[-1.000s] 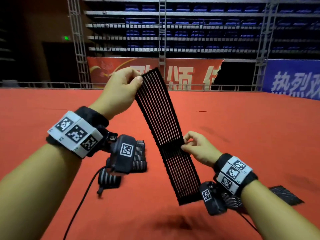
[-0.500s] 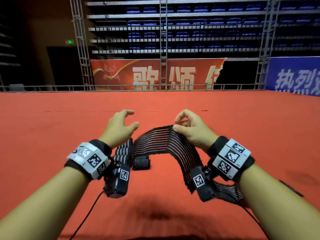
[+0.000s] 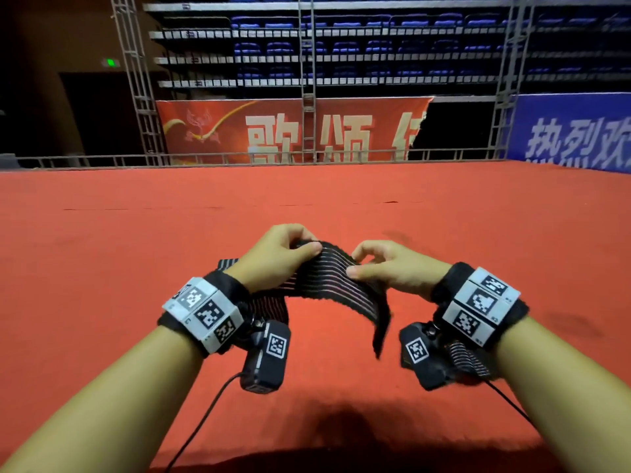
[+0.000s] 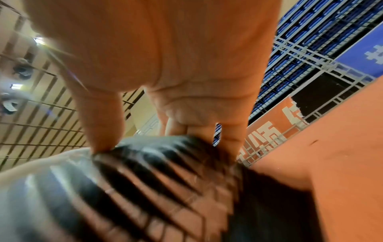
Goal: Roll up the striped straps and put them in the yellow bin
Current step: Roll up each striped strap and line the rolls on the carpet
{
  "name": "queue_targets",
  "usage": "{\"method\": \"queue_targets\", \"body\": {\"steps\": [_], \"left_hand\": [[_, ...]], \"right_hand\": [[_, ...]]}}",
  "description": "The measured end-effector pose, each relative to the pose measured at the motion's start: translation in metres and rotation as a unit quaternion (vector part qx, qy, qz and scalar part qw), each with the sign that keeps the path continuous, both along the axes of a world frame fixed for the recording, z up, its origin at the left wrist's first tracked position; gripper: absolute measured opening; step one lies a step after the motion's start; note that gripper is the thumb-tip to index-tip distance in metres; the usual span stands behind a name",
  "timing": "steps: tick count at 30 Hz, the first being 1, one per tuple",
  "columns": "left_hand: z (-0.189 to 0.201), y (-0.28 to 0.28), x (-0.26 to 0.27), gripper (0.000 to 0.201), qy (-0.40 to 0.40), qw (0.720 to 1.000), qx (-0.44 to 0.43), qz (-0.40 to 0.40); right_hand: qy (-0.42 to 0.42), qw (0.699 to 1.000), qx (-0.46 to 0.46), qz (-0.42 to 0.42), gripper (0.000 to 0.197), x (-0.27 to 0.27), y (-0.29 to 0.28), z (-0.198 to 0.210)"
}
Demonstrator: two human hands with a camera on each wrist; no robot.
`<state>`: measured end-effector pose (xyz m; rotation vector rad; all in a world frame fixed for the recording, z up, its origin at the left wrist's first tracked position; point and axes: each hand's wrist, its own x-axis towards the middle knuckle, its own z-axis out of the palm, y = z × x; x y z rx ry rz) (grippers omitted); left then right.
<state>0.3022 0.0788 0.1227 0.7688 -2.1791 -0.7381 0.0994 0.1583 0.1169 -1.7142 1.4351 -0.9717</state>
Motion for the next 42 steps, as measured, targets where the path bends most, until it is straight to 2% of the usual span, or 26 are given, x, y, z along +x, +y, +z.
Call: {"method": "queue_targets", "body": {"steps": [2,5,7,10,13,16,17,20,21,23,25,27,29,32,36,40,42], "left_hand": [[-0.003,-0.008,0.004,0.02,0.044,0.998,0.003,0.039],[-0.01,-0.02,0.011,0.022,0.077,0.992,0.034,0.089],[-0.016,-0.024,0.015,0.022,0.049,0.991,0.048,0.114],[-0.024,-0.027,0.018,0.022,-0.029,0.988,0.078,0.126],[-0.025,-0.018,0.02,0.014,-0.069,0.989,0.105,0.082],[-0.015,0.001,0.012,0.053,-0.029,0.993,0.113,-0.018],[-0.009,0.007,0.007,0.054,-0.006,0.994,0.099,-0.045],[0.01,0.024,-0.013,0.014,0.071,0.993,0.053,-0.076],[0.016,0.029,-0.018,0.007,0.092,0.992,0.043,-0.07],[0.023,0.038,-0.021,0.005,0.126,0.99,0.033,-0.046],[0.029,0.048,-0.02,0.017,0.16,0.986,0.044,-0.033],[0.035,0.062,-0.019,0.026,0.17,0.983,0.064,-0.038],[0.04,0.078,-0.02,0.025,0.165,0.982,0.072,-0.06],[0.047,0.095,-0.021,0.013,0.176,0.98,0.058,-0.072],[0.044,0.098,-0.026,0.016,0.177,0.98,0.06,-0.066],[0.017,0.073,-0.038,0.018,0.164,0.983,0.083,-0.026],[-0.006,0.05,-0.044,0.022,0.152,0.984,0.094,0.003]], "right_hand": [[0.0,0.999,0.036,0.011,0.009,-0.012,0.002,-0.01],[0.002,0.999,0.019,-0.027,0.016,-0.02,0.0,-0.019],[-0.016,0.997,-0.026,-0.077,0.022,-0.02,-0.003,-0.018],[-0.092,0.981,-0.107,-0.133,0.025,-0.015,-0.009,-0.011],[-0.129,0.967,-0.163,-0.144,0.019,-0.008,-0.014,0.004],[-0.092,0.978,-0.17,-0.082,0.012,0.002,-0.015,0.021],[-0.081,0.982,-0.161,-0.054,0.009,0.008,-0.013,0.026],[-0.08,0.982,-0.171,-0.004,0.007,0.022,-0.007,0.04],[-0.086,0.978,-0.192,-0.003,0.008,0.024,-0.003,0.043],[-0.103,0.97,-0.221,-0.016,0.009,0.022,0.006,0.049],[-0.119,0.968,-0.221,-0.028,0.011,0.015,0.016,0.052],[-0.112,0.967,-0.228,-0.032,0.014,0.01,0.027,0.053],[-0.107,0.965,-0.237,-0.028,0.014,0.008,0.037,0.054],[-0.121,0.964,-0.235,-0.008,0.012,0.007,0.054,0.059],[-0.117,0.968,-0.224,-0.014,0.01,0.005,0.068,0.059],[-0.108,0.978,-0.167,-0.066,0.015,-0.015,0.053,0.037],[-0.049,0.987,-0.106,-0.113,0.011,-0.033,0.034,0.011]]}}
